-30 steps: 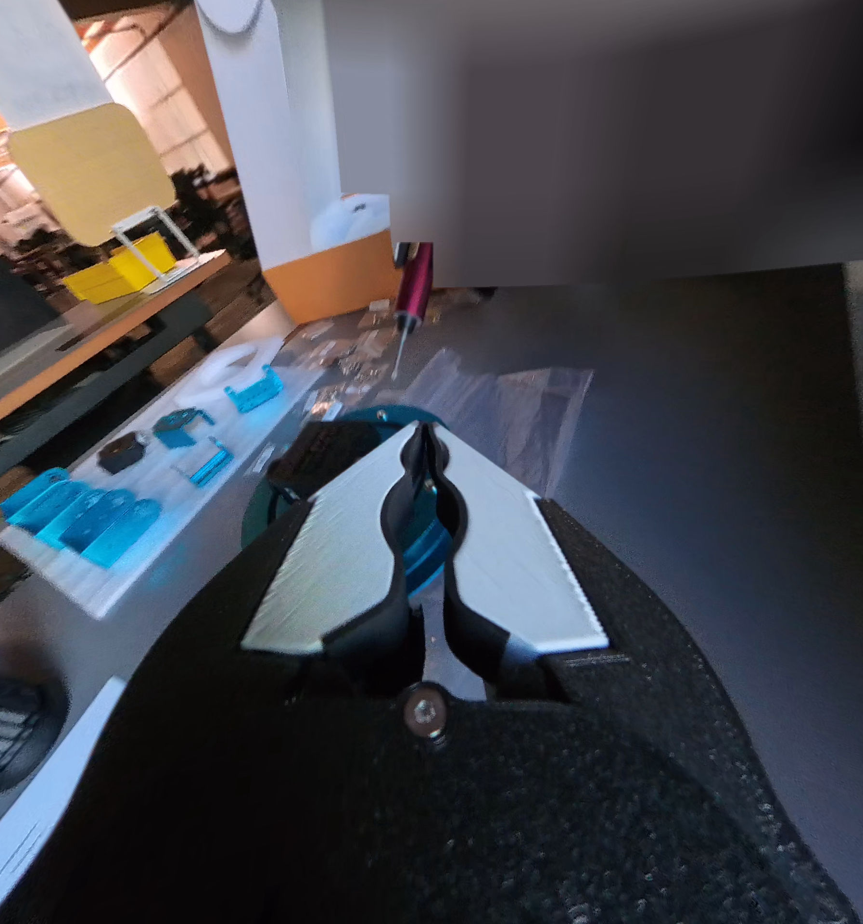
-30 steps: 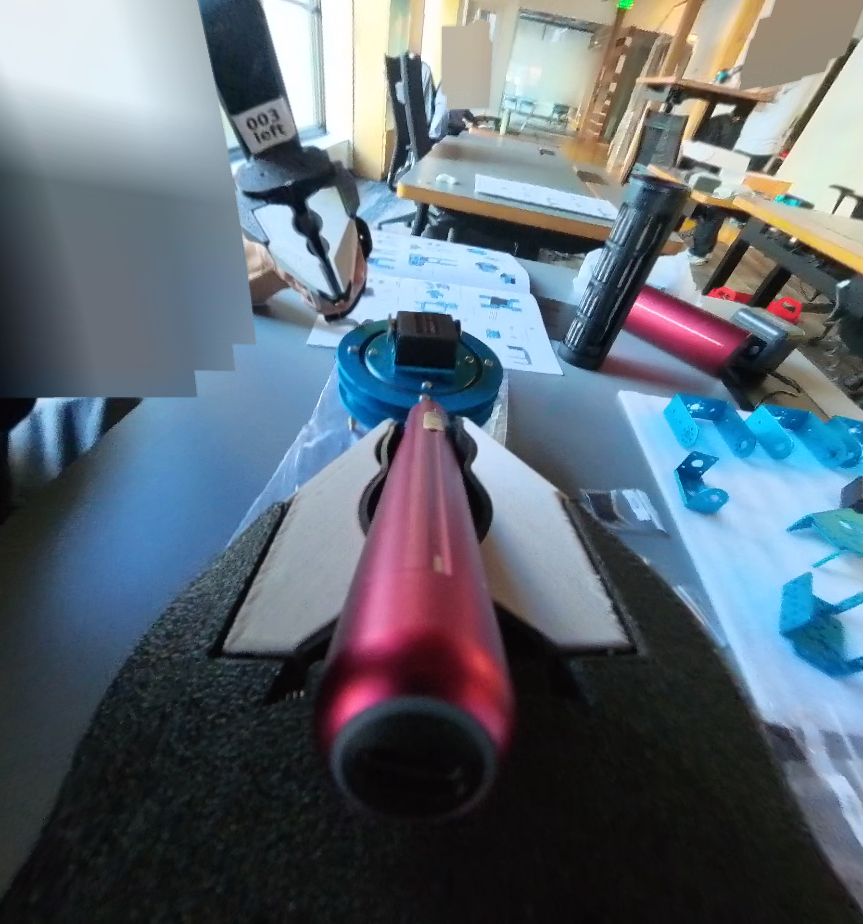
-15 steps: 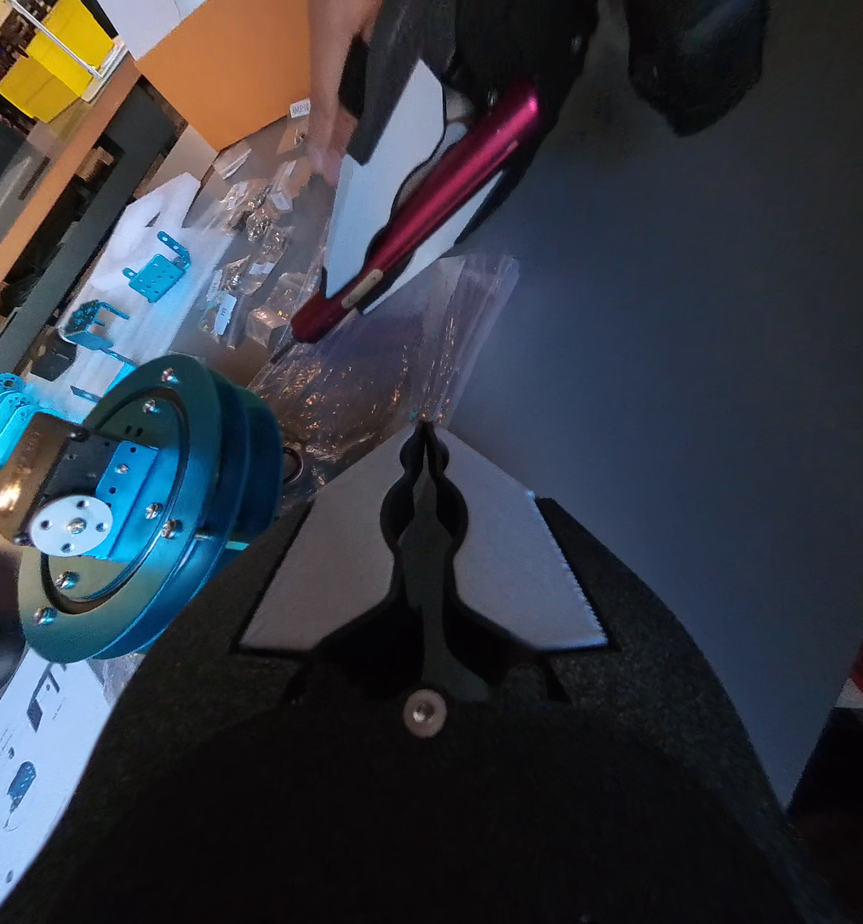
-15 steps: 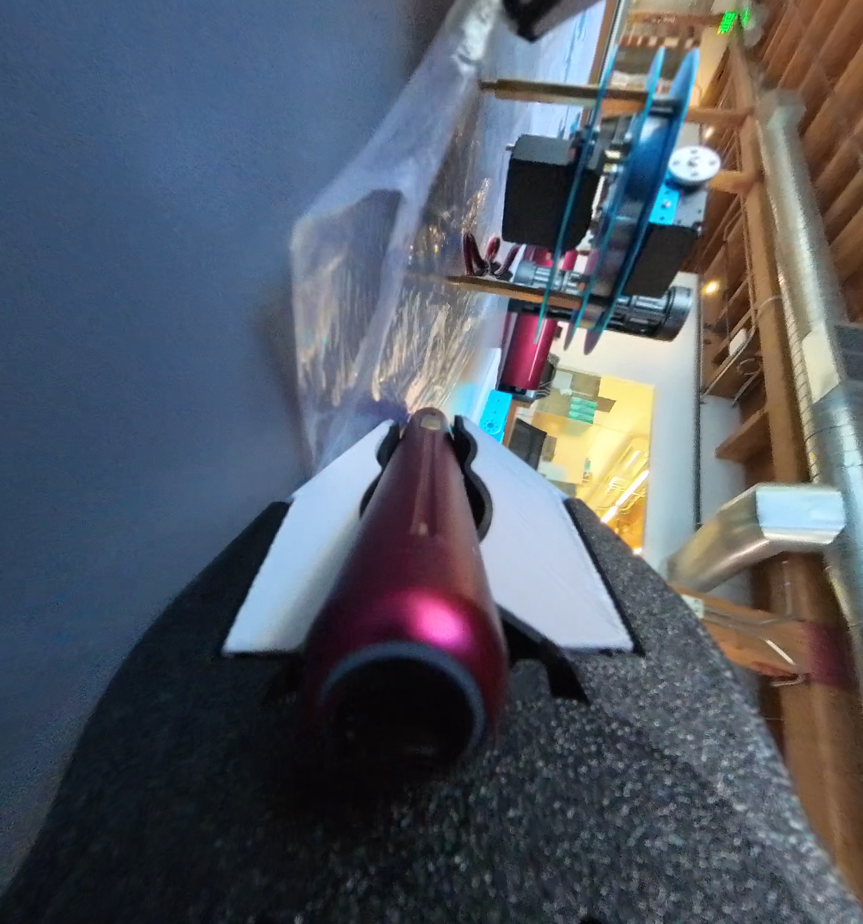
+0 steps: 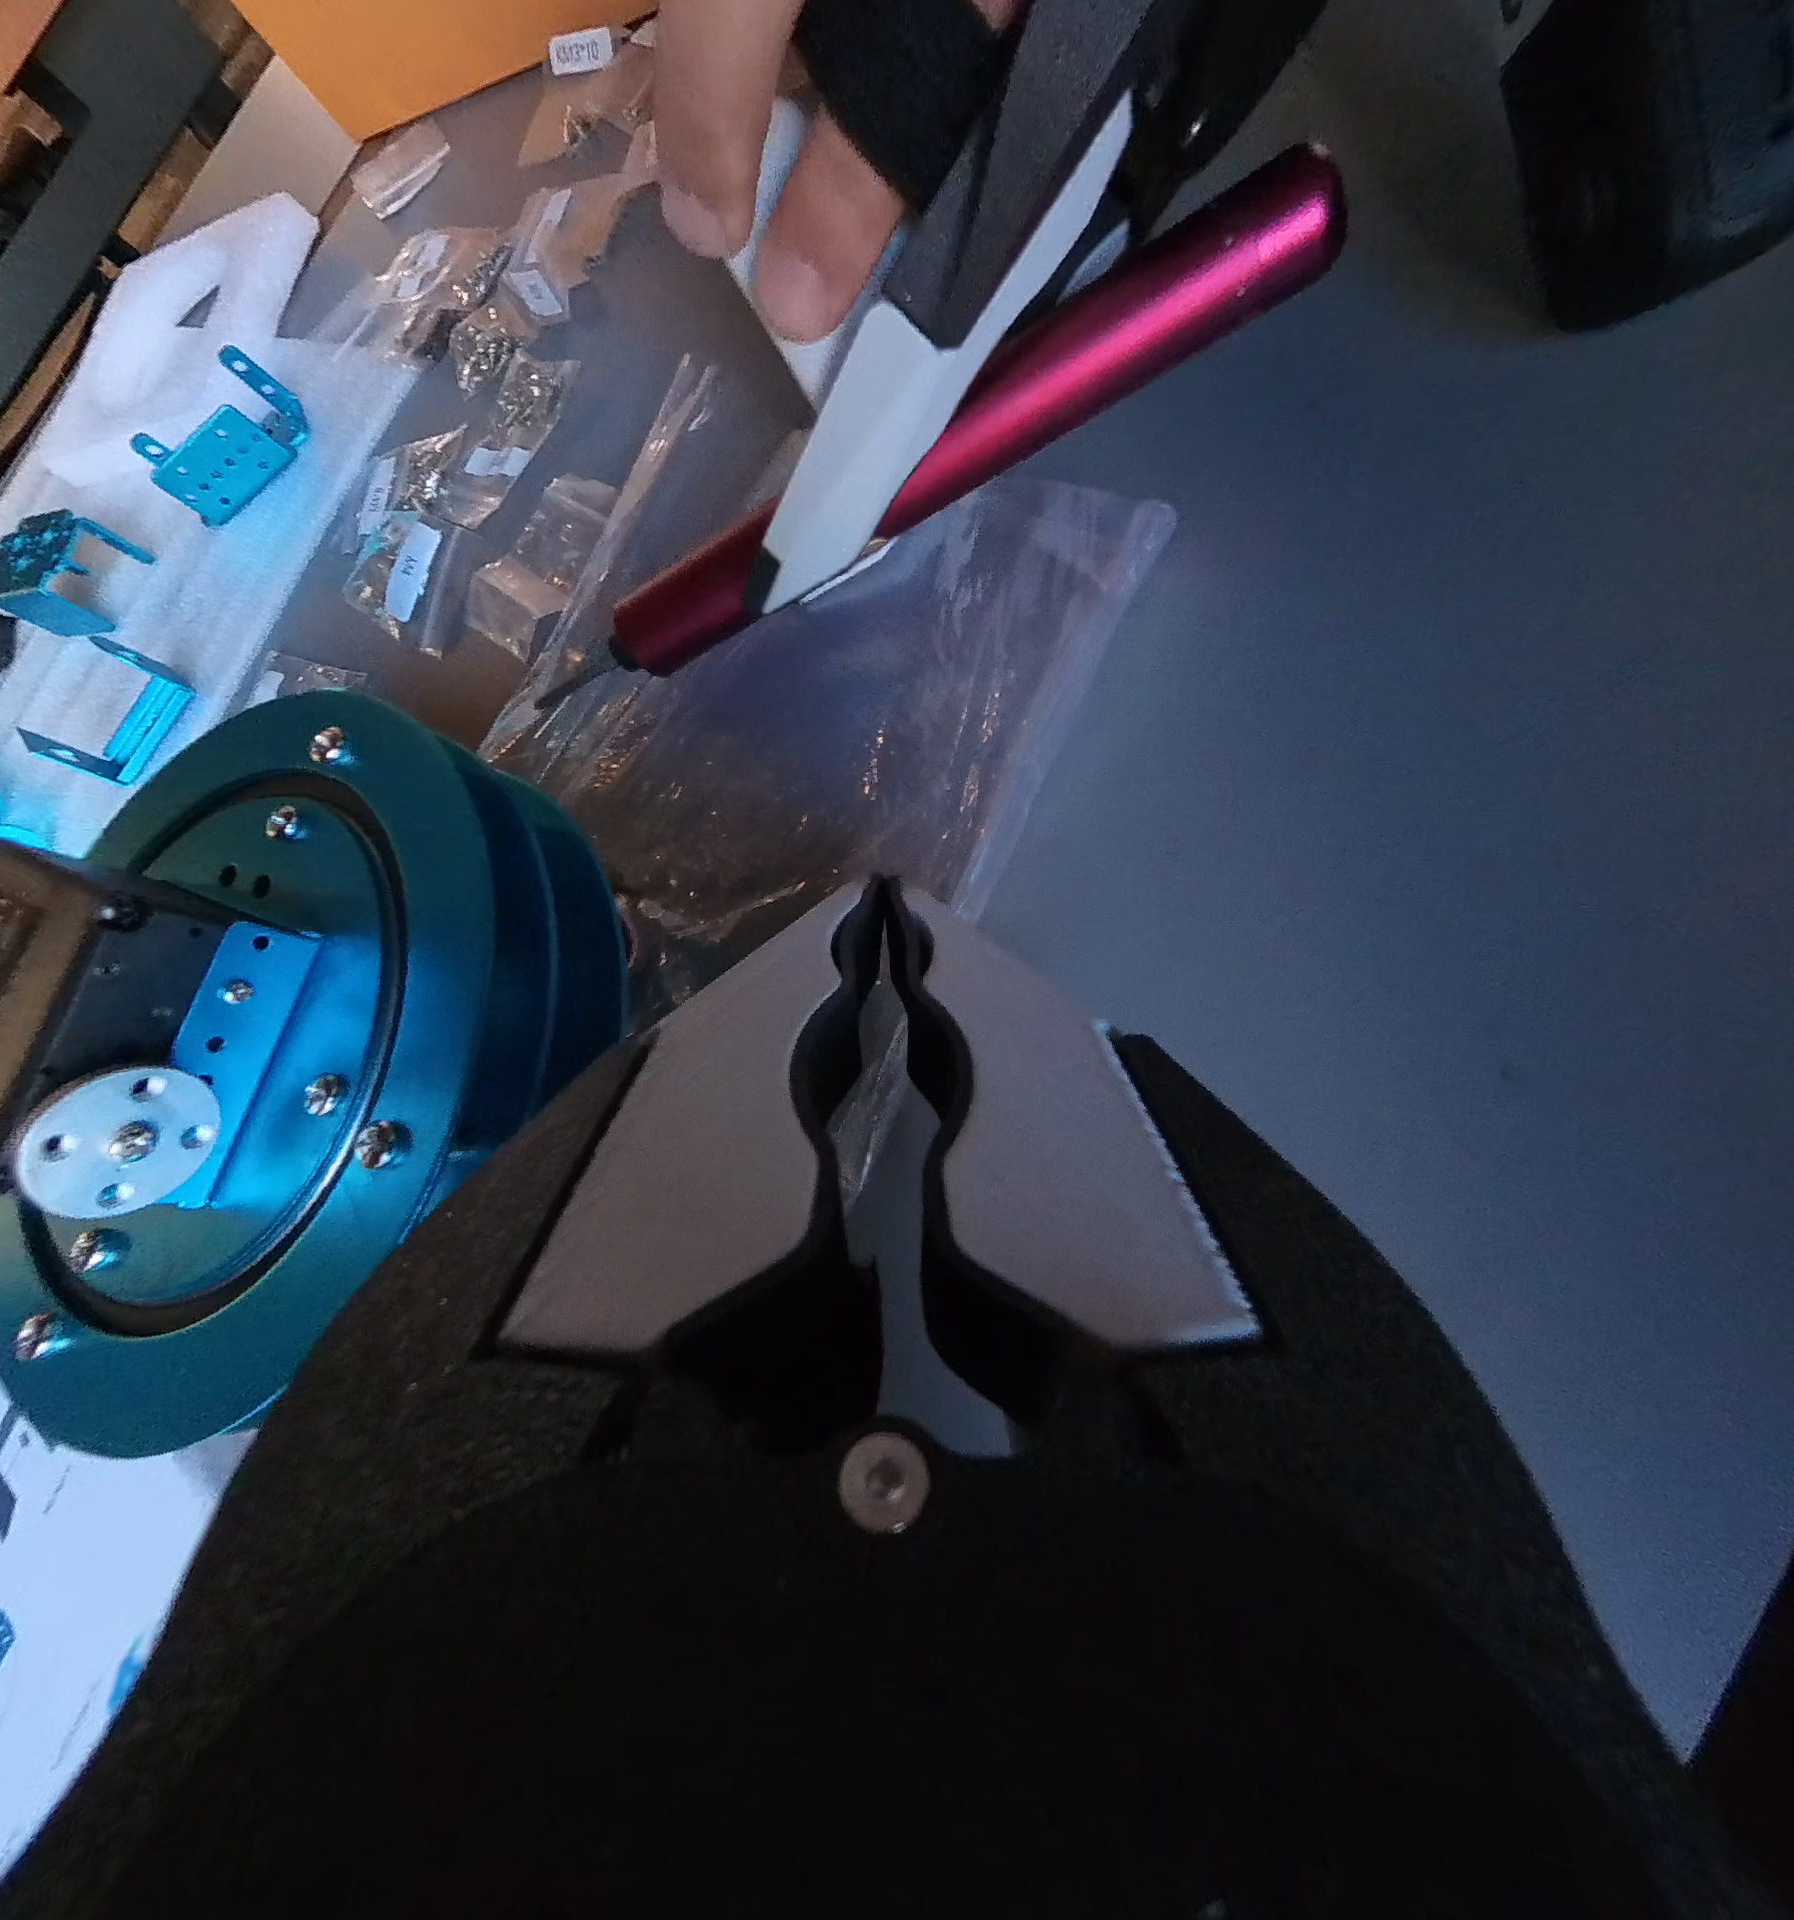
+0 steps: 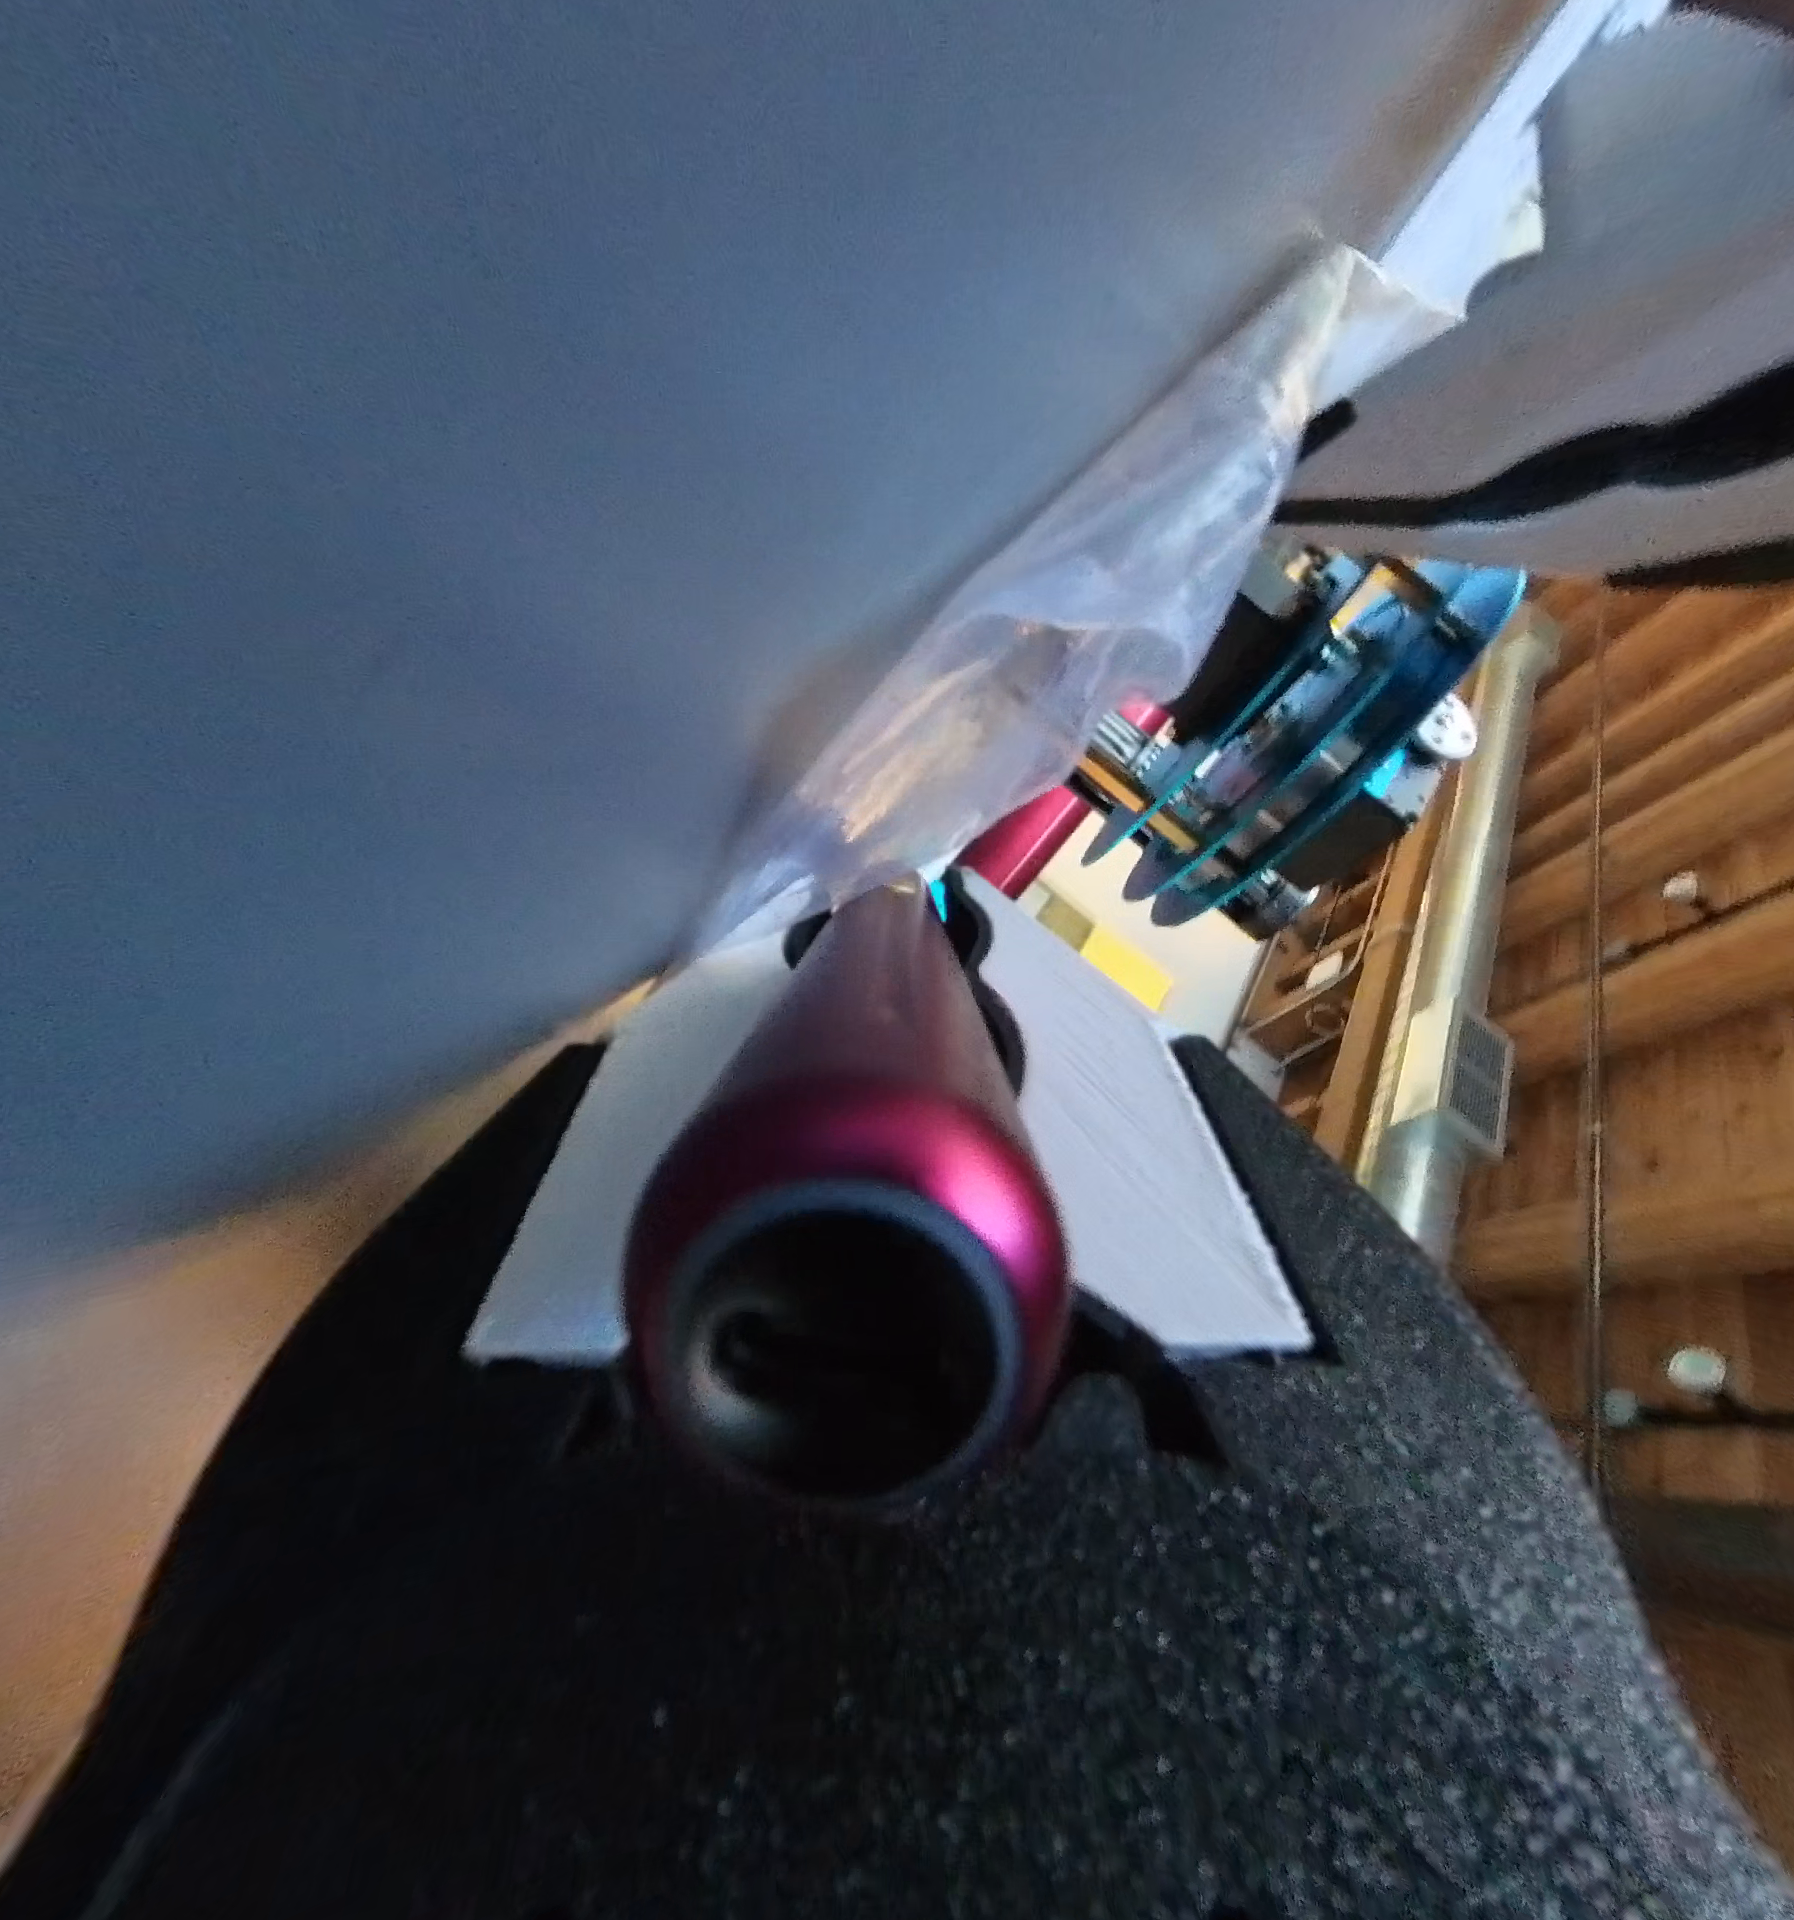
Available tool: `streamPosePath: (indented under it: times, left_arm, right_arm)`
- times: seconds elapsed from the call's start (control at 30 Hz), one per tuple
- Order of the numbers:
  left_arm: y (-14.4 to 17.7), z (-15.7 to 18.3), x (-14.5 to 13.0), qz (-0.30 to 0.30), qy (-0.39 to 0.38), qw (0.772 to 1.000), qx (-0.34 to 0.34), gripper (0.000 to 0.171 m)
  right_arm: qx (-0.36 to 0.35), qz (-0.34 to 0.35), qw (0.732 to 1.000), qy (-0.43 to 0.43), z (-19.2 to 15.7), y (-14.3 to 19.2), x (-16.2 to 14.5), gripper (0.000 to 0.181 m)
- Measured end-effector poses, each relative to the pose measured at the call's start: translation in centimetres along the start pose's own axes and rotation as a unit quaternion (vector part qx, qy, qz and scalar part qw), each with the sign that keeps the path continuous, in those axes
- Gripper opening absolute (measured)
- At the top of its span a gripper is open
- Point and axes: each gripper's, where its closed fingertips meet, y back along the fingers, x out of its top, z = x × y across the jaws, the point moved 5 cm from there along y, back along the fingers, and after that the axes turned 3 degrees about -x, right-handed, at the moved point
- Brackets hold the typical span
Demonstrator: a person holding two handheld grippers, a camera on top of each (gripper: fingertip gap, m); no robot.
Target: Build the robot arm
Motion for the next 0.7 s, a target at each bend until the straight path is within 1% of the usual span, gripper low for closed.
streamPosePath:
  times: [0.07, 0.13, 0.23, 0.37, 0.4, 0.5, 0.57, 0.6, 0.63, 0.67, 0.7]
  left_arm:
    - [-0.1, 0.2, -0.2, 0.002, 0.009, 1.000, -0.013, 0.000]
    - [-0.3, 0.1, -0.6, -0.003, 0.015, 1.000, -0.015, 0.000]
    - [-0.5, 0.2, -1.0, -0.008, 0.016, 1.000, -0.017, 0.000]
    - [-0.2, 0.1, -0.6, 0.005, 0.020, 1.000, -0.019, 0.000]
    - [0.0, 0.0, -0.6, 0.005, 0.022, 1.000, -0.019, 0.000]
    - [0.9, -0.4, -1.5, 0.001, 0.038, 0.999, -0.016, 0.000]
    - [0.9, -0.8, -2.2, -0.005, 0.056, 0.998, -0.023, 0.000]
    - [0.8, -1.0, -2.5, -0.012, 0.067, 0.997, -0.024, 0.000]
    - [0.6, -1.0, -2.7, -0.019, 0.075, 0.997, -0.028, 0.000]
    - [0.5, -1.0, -2.8, -0.027, 0.079, 0.996, -0.035, 0.000]
    - [0.4, -1.1, -2.8, -0.028, 0.082, 0.996, -0.033, 0.000]
  right_arm:
    - [0.017, 0.014, 0.999, 0.034, 0.0, 0.0, 0.0, 0.024]
    - [0.029, 0.033, 0.996, 0.076, 0.1, 0.1, 0.1, 0.021]
    - [0.048, 0.043, 0.987, 0.150, 0.2, -0.2, 0.1, 0.021]
    - [0.063, 0.047, 0.981, 0.175, 0.4, -0.4, 0.3, 0.021]
    - [0.068, 0.043, 0.983, 0.167, 0.4, -0.3, 0.1, 0.023]
    - [0.093, 0.014, 0.990, 0.108, 0.3, 0.8, -0.9, 0.045]
    - [0.113, -0.003, 0.991, 0.075, -0.2, 2.0, -1.9, 0.050]
    - [0.104, -0.011, 0.993, 0.052, -0.1, 2.3, -2.6, 0.049]
    - [0.081, -0.021, 0.996, 0.002, 0.4, 2.4, -3.3, 0.044]
    - [0.078, -0.041, 0.994, -0.065, 1.0, 2.2, -4.2, 0.042]
    - [0.078, -0.067, 0.985, -0.137, 1.5, 1.7, -5.3, 0.048]
